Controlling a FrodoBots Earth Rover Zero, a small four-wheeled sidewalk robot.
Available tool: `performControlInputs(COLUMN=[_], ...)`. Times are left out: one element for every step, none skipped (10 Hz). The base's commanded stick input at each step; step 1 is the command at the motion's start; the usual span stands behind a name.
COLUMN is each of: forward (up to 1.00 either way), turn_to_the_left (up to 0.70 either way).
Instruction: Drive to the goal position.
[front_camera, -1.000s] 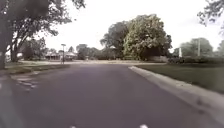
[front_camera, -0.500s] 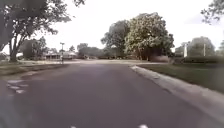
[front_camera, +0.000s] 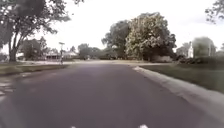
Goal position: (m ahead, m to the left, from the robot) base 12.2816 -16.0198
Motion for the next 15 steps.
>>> performControlInputs(forward=[1.00,1.00,1.00,1.00,1.00,1.00,1.00,1.00,1.00,1.00,1.00,1.00,1.00,1.00,1.00], turn_to_the_left=[0.00,0.00,0.00,0.00,-0.14,-0.40,-0.40,-0.40,0.00,0.00,0.00,0.00,0.00,0.00,0.00])
